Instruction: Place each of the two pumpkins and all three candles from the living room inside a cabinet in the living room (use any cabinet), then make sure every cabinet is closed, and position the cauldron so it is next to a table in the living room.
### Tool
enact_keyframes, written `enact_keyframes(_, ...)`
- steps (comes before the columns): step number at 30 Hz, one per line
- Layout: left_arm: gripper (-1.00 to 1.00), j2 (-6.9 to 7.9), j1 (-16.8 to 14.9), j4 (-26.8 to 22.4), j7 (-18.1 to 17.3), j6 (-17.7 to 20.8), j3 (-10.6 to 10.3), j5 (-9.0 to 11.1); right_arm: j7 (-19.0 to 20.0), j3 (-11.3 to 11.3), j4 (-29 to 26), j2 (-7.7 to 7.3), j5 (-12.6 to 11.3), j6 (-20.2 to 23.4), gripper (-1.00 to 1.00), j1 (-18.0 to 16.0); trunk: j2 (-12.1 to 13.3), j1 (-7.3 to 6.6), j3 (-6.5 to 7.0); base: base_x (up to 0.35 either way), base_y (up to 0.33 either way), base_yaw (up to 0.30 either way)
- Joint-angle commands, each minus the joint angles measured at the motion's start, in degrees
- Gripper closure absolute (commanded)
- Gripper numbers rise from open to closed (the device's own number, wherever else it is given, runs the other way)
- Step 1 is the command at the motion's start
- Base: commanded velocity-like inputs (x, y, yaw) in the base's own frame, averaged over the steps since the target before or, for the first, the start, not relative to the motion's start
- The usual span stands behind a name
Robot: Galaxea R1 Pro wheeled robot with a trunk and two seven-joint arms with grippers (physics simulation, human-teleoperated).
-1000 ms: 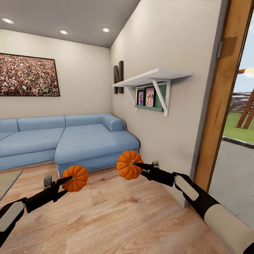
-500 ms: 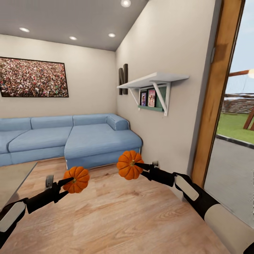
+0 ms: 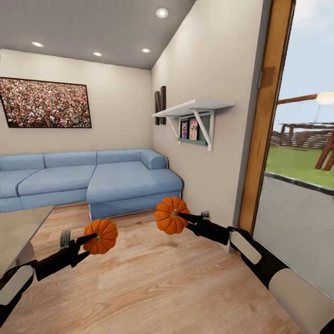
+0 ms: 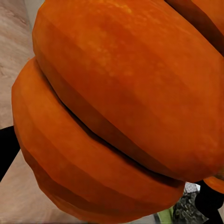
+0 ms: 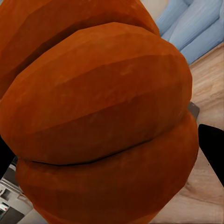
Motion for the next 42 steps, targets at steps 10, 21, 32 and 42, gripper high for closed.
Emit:
enact_keyframes(10, 1.0, -0.01, -0.07, -0.04, 0.08, 0.41, -0.84, 0.97, -0.74, 0.12, 0.0, 0.02, -1.16, 0.36, 1.0, -0.07, -0.04, -0.05, 0.23, -0.315, -0.137, 0.074)
enact_keyframes(21, 1.0, -0.04, -0.07, -0.07, 0.11, 0.37, -1.23, 0.97, -0.67, 0.12, 0.06, 0.02, -1.3, 0.27, 1.0, -0.07, -0.04, -0.05, 0.54, -0.313, -0.144, 0.084)
enact_keyframes(32, 1.0, 0.0, -0.07, -0.07, 0.11, 0.37, -1.23, 0.97, -0.72, 0.12, 0.06, 0.02, -1.31, 0.27, 1.0, -0.07, -0.04, -0.05, 0.62, -0.278, -0.165, 0.02)
enact_keyframes(42, 1.0, 0.02, -0.07, -0.05, 0.11, 0.37, -1.23, 0.97, -0.7, 0.12, 0.01, 0.05, -1.31, 0.26, 1.0, -0.07, -0.04, -0.05, 0.9, -0.029, -0.026, 0.137)
